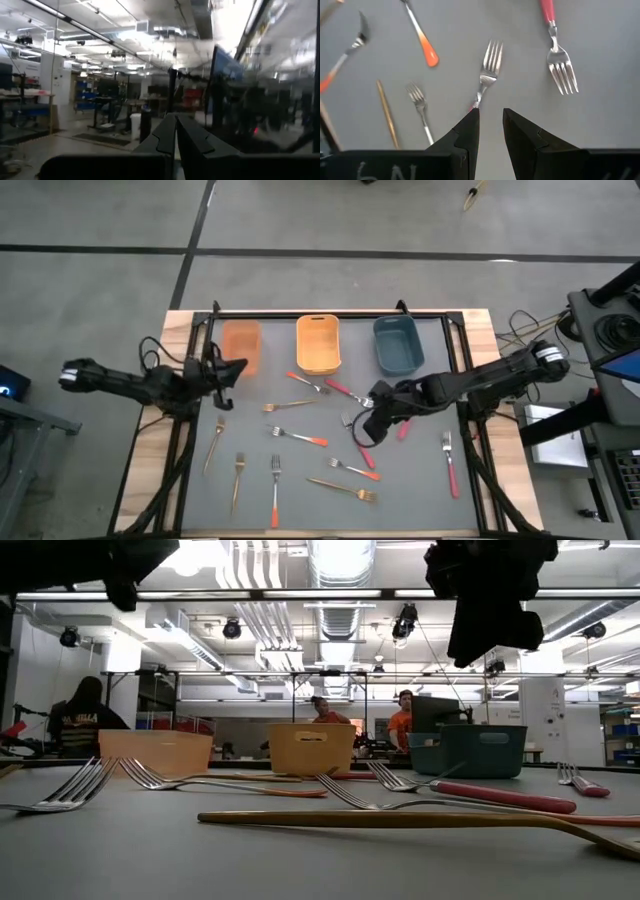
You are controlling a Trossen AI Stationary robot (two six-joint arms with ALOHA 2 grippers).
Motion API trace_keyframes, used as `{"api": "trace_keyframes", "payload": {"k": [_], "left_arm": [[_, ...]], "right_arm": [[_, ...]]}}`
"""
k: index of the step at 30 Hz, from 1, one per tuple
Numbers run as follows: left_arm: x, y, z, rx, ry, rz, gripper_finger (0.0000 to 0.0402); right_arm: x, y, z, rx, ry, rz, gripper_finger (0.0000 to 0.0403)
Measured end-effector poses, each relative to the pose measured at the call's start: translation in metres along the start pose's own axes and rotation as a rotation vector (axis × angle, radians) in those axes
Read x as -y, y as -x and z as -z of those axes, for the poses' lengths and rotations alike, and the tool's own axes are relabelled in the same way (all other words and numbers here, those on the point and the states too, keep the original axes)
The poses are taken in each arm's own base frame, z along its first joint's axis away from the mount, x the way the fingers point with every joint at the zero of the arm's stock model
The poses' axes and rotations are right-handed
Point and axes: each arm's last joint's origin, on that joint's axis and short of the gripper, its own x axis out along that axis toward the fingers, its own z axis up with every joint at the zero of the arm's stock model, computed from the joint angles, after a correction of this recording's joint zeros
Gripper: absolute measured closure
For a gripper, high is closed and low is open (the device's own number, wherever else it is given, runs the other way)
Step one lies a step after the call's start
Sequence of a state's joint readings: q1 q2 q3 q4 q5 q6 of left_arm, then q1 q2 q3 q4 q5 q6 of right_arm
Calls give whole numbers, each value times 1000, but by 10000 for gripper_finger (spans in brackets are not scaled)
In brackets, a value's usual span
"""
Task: Sort silverware by color (type)
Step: Put the red fork into the blue bin
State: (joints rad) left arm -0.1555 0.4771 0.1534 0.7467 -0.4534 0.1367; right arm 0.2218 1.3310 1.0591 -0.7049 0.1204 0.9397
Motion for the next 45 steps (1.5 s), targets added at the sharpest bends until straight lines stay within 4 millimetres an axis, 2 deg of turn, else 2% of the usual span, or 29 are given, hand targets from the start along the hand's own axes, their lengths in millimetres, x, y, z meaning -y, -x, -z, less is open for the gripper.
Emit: {"api": "trace_keyframes", "payload": {"k": [2, 6, 10, 18, 24, 33, 36, 40, 45], "left_arm": [[4, -8, -4, -67, -94, 11, 402], [10, -23, -9, -306, -257, 59, 402], [13, -29, -7, -500, -310, 86, 402], [16, -35, -10, -472, -296, 73, 402], [16, -35, -10, -474, -299, 72, 402], [16, -36, -8, -481, -325, 77, 402], [16, -36, -8, -482, -326, 77, 402], [16, -36, -7, -484, -327, 77, 402], [17, -37, -6, -489, -333, 79, 402]], "right_arm": [[-6, -4, -4, -2, 23, 2, 325], [-19, -14, -12, -10, 90, 12, 325], [-29, -25, -18, -22, 132, 26, 325], [-39, -48, -21, -81, 124, 46, 325], [-45, -68, -17, -224, 149, -5, 325], [-52, -96, -17, -293, 144, 7, 325], [-54, -101, -21, -308, 133, 8, 325], [-51, -99, -24, -360, 20, 53, 325], [-43, -95, -15, -444, -137, 171, 325]]}}
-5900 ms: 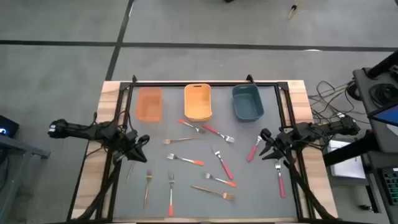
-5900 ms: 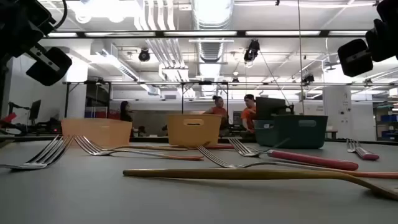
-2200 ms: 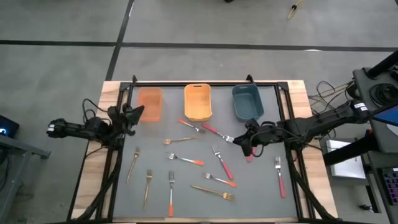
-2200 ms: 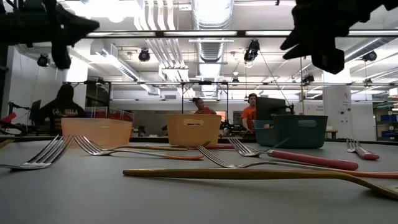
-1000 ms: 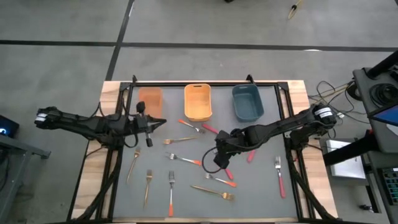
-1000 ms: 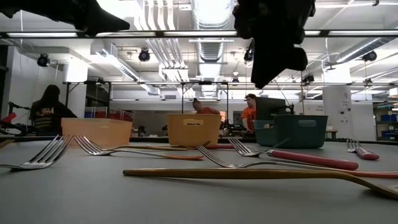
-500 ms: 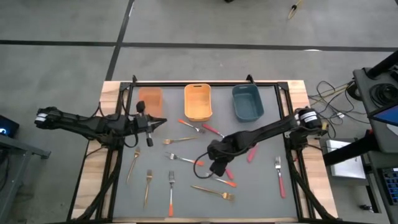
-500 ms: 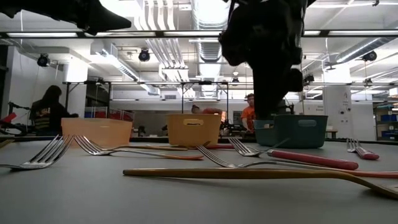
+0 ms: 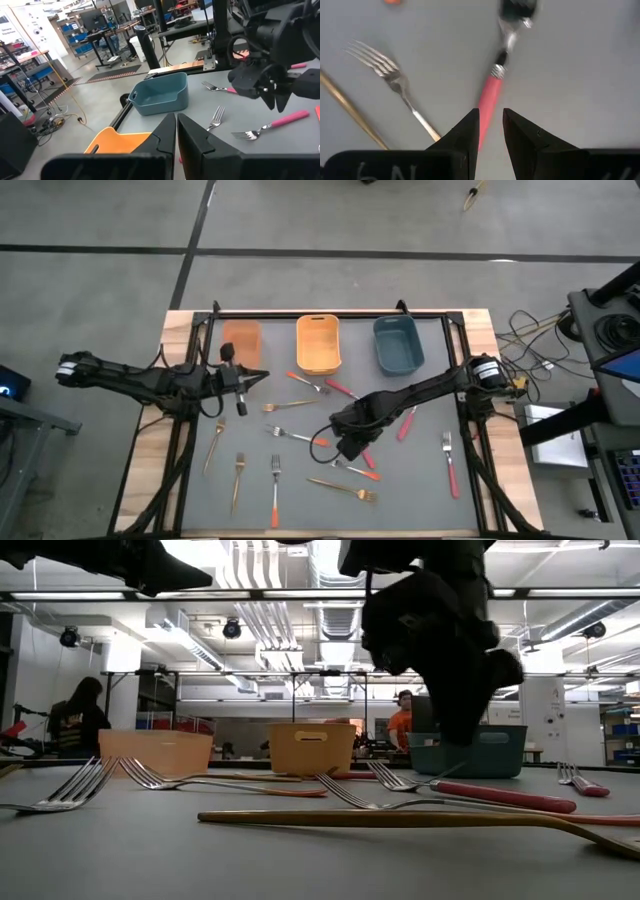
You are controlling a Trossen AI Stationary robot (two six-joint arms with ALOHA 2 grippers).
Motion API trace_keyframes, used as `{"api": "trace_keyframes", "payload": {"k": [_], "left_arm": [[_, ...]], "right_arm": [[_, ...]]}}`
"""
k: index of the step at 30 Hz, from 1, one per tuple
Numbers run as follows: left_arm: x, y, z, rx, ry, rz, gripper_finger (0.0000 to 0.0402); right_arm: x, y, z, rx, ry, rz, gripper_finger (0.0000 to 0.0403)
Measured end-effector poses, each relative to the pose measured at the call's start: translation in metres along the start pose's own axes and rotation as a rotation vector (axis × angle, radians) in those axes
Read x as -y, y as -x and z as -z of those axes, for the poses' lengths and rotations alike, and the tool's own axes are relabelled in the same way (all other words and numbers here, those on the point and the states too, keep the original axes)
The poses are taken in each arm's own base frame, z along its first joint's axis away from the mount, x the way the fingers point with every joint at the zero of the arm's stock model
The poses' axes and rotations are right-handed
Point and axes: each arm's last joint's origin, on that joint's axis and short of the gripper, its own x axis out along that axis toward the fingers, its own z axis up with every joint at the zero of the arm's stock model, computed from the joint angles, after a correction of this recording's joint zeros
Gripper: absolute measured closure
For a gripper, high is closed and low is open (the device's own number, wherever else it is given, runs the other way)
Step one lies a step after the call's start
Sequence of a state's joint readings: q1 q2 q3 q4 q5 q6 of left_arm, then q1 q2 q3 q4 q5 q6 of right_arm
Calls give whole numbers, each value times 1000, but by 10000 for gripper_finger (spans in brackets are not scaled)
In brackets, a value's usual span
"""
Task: Sort silverware by color (type)
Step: Put the red fork into the blue bin
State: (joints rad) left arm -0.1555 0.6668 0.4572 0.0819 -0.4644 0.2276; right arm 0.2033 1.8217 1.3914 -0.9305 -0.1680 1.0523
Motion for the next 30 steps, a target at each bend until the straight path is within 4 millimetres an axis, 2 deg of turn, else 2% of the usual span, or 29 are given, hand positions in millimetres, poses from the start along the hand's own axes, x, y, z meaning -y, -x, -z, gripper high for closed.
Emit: {"api": "trace_keyframes", "payload": {"k": [6, 12, 17, 21, 30], "left_arm": [[1, -1, 1, -5, -3, 1, 402], [1, -2, 1, -7, -6, 2, 402], [2, -3, 1, -10, -11, 2, 402], [2, -3, 1, -12, -17, 2, 402], [3, -5, 1, -11, -24, 2, 402]], "right_arm": [[1, -1, 0, 11, -78, 4, 314], [0, -5, -2, 42, -76, 26, 250], [-1, -21, -6, 43, -55, 55, 207], [-2, -34, -9, 32, -46, 73, 204], [-1, -53, -12, 7, -40, 119, 233]]}}
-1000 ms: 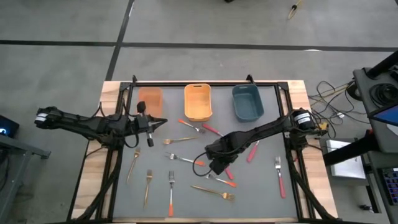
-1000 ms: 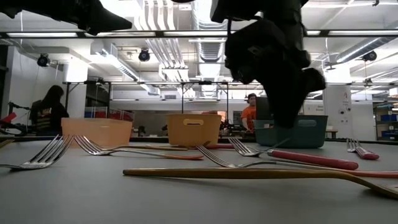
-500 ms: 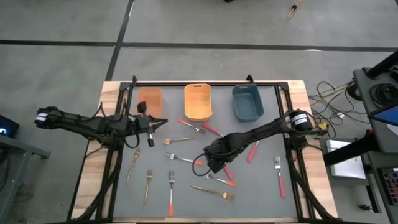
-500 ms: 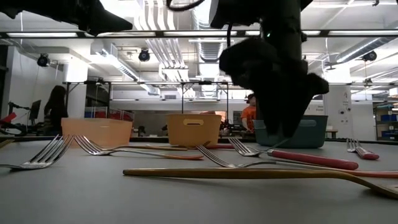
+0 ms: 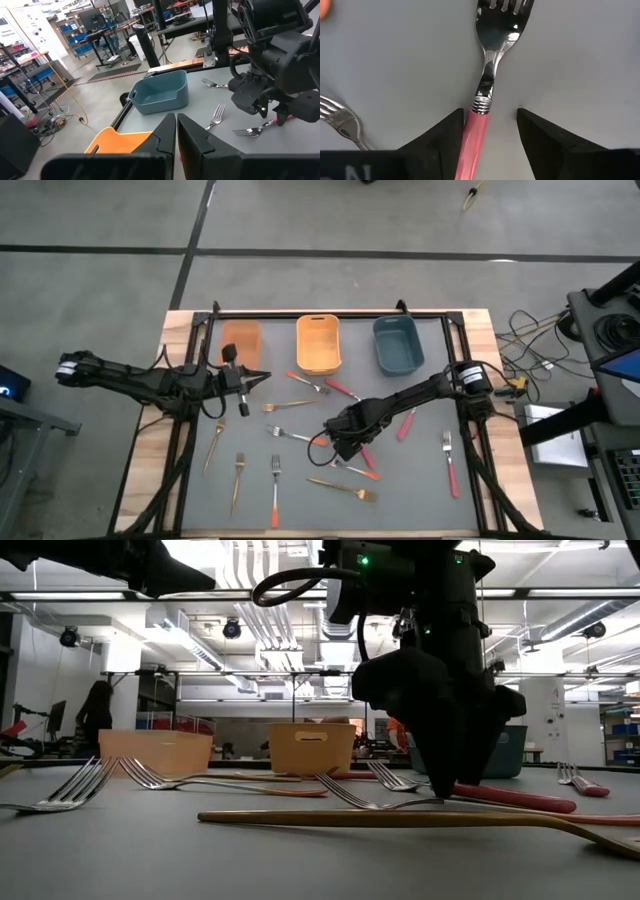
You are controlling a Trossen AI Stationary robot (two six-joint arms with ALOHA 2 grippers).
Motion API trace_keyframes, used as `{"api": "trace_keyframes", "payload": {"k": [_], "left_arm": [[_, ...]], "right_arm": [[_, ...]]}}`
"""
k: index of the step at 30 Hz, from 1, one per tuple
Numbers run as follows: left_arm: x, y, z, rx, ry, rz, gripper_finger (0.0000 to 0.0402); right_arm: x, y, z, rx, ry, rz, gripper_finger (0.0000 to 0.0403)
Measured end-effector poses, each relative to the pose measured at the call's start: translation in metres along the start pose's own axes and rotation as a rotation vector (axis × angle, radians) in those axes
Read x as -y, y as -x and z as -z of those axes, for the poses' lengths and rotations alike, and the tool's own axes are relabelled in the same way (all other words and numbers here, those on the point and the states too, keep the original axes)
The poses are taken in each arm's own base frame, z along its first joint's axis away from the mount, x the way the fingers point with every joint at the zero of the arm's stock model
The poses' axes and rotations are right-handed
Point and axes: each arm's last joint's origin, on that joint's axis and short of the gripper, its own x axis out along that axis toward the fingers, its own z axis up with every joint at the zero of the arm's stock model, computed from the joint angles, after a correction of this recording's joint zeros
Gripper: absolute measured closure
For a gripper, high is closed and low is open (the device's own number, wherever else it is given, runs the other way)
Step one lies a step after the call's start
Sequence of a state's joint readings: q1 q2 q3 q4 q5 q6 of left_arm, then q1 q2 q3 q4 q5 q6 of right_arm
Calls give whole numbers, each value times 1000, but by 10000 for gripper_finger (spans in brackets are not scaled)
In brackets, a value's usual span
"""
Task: Sort silverware by color (type)
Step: Put the red fork into the blue bin
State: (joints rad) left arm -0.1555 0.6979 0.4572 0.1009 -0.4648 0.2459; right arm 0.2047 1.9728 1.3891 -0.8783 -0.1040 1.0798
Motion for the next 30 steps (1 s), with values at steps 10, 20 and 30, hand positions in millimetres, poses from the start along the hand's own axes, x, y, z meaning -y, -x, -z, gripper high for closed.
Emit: {"api": "trace_keyframes", "payload": {"k": [10, 20, 30], "left_arm": [[2, -4, 0, -1, -15, -1, 402], [3, -7, 1, -9, -30, 1, 402], [3, -7, 1, -4, -27, -1, 402]], "right_arm": [[-1, 2, -1, 49, 2, 0, 342], [-2, 4, -1, 31, 13, -17, 368], [4, 43, 3, 85, 40, -89, 368]]}}
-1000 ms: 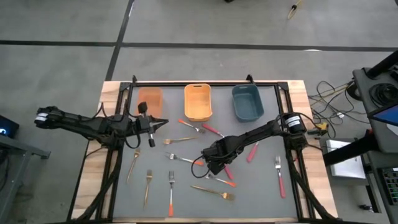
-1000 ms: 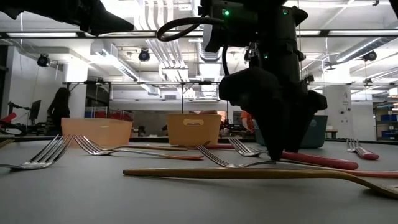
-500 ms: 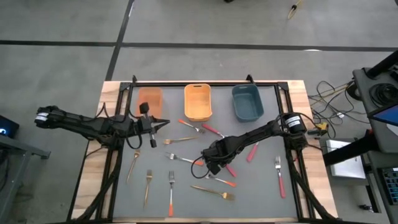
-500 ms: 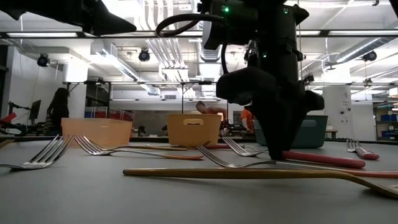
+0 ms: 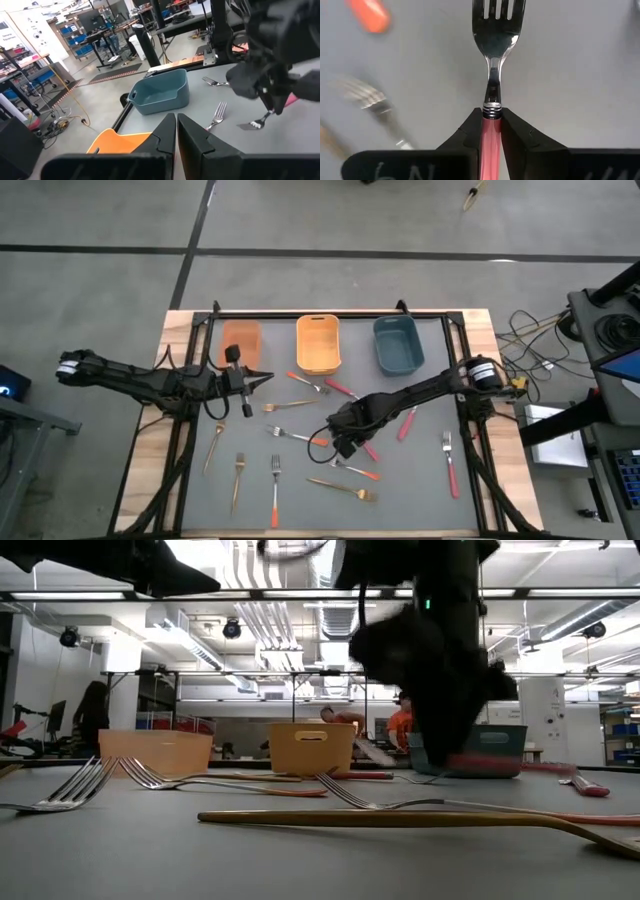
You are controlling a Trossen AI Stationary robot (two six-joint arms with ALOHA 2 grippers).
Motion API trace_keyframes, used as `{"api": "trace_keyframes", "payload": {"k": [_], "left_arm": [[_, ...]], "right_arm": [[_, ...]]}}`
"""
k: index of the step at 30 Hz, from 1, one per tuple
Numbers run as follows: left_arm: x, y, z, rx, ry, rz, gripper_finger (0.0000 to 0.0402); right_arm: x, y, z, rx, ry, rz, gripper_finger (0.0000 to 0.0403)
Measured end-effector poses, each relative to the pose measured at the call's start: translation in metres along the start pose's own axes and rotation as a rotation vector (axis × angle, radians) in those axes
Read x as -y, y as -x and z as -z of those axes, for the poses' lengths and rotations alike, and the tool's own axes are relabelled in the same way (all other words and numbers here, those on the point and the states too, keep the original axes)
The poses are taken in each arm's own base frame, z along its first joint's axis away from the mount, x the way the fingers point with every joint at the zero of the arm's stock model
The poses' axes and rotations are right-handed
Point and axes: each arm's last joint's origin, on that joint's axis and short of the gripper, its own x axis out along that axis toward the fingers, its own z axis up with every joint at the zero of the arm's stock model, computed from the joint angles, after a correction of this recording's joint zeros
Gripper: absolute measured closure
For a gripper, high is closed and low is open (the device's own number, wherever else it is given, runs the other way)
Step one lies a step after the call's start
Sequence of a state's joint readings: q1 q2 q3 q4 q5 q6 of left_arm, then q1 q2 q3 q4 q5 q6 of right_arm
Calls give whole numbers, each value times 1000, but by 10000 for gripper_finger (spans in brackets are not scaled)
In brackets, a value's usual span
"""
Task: Sort silverware by color (type)
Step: Put the red fork into the blue bin
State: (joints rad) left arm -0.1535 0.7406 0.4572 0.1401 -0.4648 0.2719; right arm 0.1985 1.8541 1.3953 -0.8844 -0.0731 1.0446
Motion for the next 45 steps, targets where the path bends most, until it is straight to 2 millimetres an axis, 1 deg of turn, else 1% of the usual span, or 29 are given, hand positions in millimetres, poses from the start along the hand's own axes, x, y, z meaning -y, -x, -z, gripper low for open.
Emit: {"api": "trace_keyframes", "payload": {"k": [3, 6, 8, 12, 16, 20, 24, 29, 33, 38, 45], "left_arm": [[0, 0, -1, 7, 4, -2, 402], [0, 0, -1, 11, 5, -3, 402], [0, -1, -2, 16, 8, -4, 402], [0, -1, -2, 19, 9, -5, 402], [0, -2, -2, 19, 10, -5, 402], [0, -2, -2, 19, 8, -5, 402], [0, -2, -2, 19, 5, -5, 402], [0, -2, -2, 18, 5, -5, 402], [0, -2, -2, 17, 5, -5, 402], [0, -2, -2, 16, 4, -5, 402], [0, -2, -2, 16, 4, -5, 402]], "right_arm": [[1, 13, -3, 31, 17, -11, 368], [3, 29, -10, 53, 34, -29, 368], [6, 41, -18, 59, 43, -28, 368], [15, 57, -36, 65, 65, -17, 368], [30, 77, -56, 54, 63, 15, 368], [53, 96, -76, 29, 42, 55, 368], [80, 114, -95, 5, 14, 87, 368], [119, 130, -116, -35, -62, 112, 368], [150, 135, -128, -70, -107, 133, 368], [185, 141, -136, -120, -142, 150, 368], [223, 147, -146, -128, -170, 142, 368]]}}
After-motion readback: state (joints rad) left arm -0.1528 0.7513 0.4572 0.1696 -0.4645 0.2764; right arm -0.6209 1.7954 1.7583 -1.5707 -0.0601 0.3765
